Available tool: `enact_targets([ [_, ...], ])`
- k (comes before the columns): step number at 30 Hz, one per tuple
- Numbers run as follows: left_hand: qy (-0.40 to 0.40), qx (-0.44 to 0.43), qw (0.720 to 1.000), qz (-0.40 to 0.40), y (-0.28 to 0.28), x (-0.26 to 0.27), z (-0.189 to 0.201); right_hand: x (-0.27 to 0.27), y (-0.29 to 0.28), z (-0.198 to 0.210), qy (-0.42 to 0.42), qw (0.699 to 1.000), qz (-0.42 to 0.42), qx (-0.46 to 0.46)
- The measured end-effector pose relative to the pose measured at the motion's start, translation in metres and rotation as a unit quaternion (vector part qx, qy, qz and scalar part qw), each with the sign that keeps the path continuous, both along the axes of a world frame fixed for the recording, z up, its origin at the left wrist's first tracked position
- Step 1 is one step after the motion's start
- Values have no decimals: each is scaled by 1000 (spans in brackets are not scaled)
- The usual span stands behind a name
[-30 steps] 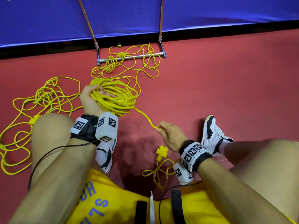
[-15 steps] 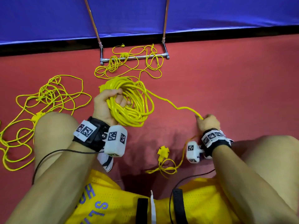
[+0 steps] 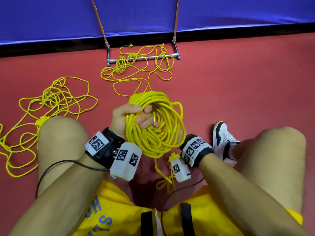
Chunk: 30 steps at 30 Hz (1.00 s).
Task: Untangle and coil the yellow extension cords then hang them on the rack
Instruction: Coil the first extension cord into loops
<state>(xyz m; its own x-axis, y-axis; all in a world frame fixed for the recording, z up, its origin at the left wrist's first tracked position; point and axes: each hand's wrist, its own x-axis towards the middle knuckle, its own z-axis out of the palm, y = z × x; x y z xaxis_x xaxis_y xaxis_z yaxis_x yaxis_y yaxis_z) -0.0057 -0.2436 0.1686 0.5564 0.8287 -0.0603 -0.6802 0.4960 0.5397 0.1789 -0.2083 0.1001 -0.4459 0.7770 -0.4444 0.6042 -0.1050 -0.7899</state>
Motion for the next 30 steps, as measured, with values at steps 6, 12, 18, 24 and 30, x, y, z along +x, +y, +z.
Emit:
enact_targets([
  [6,-51,-14,994,96,17,-26,8,-31,-43,-14,205,973,-78,-76],
  [12,55,-100,913,392,27,-29,23,-18,-38,5,346,906,-191,-150],
  [18,95,-151,860,479,39,-29,2,-5,-36,-7,55,981,-143,119],
  [24,301,-145,718,611,45,-36,-17,18,-28,-4,-177,970,65,153],
  [30,596,59,583,549,40,-20,-27,25,-29,20,-119,977,140,108],
])
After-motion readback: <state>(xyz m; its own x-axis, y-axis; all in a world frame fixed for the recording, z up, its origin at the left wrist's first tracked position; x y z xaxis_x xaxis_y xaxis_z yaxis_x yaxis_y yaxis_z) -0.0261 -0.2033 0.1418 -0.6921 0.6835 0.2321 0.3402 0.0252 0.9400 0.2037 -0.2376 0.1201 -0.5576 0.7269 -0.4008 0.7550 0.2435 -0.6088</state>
